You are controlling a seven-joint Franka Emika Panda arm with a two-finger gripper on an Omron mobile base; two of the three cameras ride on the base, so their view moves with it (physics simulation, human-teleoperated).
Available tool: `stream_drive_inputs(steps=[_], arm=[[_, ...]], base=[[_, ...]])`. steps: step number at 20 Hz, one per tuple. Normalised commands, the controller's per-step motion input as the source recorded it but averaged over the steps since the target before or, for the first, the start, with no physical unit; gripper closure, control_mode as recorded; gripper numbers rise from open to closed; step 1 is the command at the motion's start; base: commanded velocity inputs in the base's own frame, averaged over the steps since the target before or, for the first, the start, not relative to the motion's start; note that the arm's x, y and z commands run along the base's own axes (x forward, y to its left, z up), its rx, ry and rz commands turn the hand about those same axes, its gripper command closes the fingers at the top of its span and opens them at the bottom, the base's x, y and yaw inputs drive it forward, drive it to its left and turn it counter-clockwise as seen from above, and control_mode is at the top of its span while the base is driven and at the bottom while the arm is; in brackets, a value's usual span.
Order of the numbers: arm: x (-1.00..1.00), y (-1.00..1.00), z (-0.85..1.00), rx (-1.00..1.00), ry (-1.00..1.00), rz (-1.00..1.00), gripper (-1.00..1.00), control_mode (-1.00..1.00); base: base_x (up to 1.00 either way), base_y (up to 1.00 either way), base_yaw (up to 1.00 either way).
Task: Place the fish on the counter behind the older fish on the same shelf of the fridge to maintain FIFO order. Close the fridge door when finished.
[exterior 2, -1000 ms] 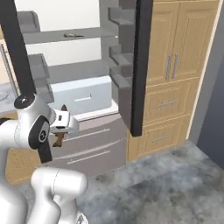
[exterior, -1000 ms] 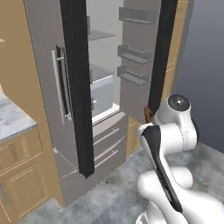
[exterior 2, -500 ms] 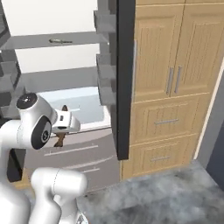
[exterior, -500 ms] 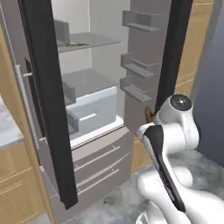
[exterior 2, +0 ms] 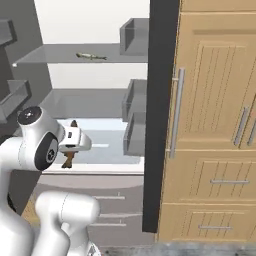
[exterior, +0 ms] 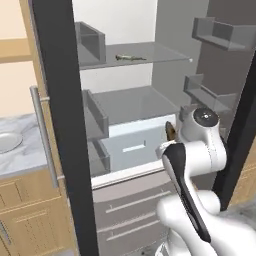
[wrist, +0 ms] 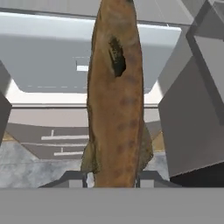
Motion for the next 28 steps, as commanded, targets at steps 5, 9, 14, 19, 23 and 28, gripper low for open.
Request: stream_drive_inputs(steps=[5, 9, 14, 19, 23, 28], arm=[[0.0, 0.0, 0.0, 0.0, 0.0, 0.0, 1.0, 1.0], [0.0, 0.0, 0.0, 0.0, 0.0, 0.0, 1.0, 1.0], [0.0, 0.0, 0.0, 0.0, 0.0, 0.0, 1.0, 1.0], [0.0, 0.0, 0.0, 0.0, 0.0, 0.0, 1.0, 1.0], [0.0, 0.0, 0.0, 0.0, 0.0, 0.0, 1.0, 1.0], [0.6, 0.0, 0.25, 0.0, -0.05, 0.15, 1.0, -1.0]], base=[[0.78, -0.09, 0.13], [0.64, 0.0, 0.0], [0.66, 0.13, 0.09], [0.93, 0.0, 0.26], [1.0, 0.0, 0.18], [0.4, 0.0, 0.07]])
